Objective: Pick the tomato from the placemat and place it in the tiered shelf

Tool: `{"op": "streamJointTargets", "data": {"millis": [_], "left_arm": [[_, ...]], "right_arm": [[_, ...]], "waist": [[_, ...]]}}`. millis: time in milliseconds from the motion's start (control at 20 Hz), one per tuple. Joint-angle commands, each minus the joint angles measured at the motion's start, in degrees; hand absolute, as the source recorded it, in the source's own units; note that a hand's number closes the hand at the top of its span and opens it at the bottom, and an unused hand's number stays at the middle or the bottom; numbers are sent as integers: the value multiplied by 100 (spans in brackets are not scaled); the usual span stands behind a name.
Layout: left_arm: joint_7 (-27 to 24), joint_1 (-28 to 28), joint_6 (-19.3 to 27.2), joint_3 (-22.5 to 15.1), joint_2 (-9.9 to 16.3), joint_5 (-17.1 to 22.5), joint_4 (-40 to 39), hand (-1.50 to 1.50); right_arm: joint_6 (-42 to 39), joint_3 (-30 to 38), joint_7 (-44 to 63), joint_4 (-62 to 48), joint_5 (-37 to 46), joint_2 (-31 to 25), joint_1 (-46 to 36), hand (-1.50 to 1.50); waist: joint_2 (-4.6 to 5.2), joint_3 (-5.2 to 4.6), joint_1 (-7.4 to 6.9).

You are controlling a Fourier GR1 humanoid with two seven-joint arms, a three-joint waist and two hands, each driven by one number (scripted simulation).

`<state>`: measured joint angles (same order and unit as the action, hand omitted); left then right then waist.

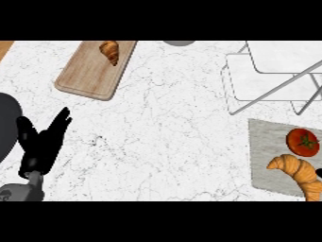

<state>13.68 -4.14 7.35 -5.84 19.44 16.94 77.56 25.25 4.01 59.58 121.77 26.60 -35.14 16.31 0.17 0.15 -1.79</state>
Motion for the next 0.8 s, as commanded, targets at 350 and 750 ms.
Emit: {"op": "streamJointTargets", "data": {"millis": [350,750], "left_arm": [[232,-16,29,67,-206,-62,-123,0],[-12,97,-182,220,-246,-52,-196,0]], "right_arm": [[-848,-748,1407,-969,933,535,-1261,-150],[-840,-892,1504,-1819,2036,1354,-1862,-150]], "waist": [[-10,-21,146],[-3,-21,135]]}}
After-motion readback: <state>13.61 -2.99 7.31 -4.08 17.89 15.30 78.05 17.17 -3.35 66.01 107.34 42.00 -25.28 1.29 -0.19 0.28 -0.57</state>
